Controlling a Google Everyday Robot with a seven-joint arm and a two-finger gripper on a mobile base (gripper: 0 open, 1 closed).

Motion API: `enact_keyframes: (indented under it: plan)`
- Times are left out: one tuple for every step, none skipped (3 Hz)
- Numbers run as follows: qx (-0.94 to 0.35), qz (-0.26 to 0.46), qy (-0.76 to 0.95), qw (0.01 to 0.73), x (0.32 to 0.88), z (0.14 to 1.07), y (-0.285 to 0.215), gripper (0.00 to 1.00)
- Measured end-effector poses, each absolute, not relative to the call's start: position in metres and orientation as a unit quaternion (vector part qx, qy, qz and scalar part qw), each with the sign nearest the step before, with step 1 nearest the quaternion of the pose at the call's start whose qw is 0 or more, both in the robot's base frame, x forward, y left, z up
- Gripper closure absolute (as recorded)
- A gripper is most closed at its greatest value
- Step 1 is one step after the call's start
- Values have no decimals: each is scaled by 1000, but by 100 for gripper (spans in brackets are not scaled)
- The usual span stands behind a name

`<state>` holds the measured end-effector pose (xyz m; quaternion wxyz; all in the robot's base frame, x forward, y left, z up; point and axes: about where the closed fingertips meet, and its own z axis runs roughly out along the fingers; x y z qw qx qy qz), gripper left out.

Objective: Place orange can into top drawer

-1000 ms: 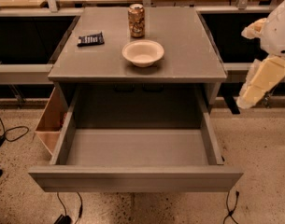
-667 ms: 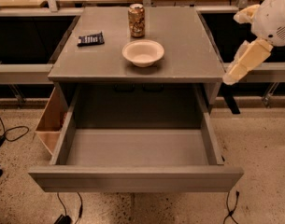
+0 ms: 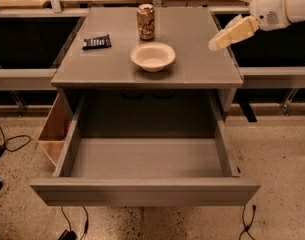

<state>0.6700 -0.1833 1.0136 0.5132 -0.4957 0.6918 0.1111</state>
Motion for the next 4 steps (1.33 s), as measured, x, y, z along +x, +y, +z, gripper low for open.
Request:
enact_keyframes:
  plan:
    - [-442,151,659,589,694,1014,-174,0]
    - [-422,154,646,617,704,1028,-165,0]
    - [-422,153,646,617,704,1028,-165,0]
    - [-412,170,647,618,736,1023,-150,0]
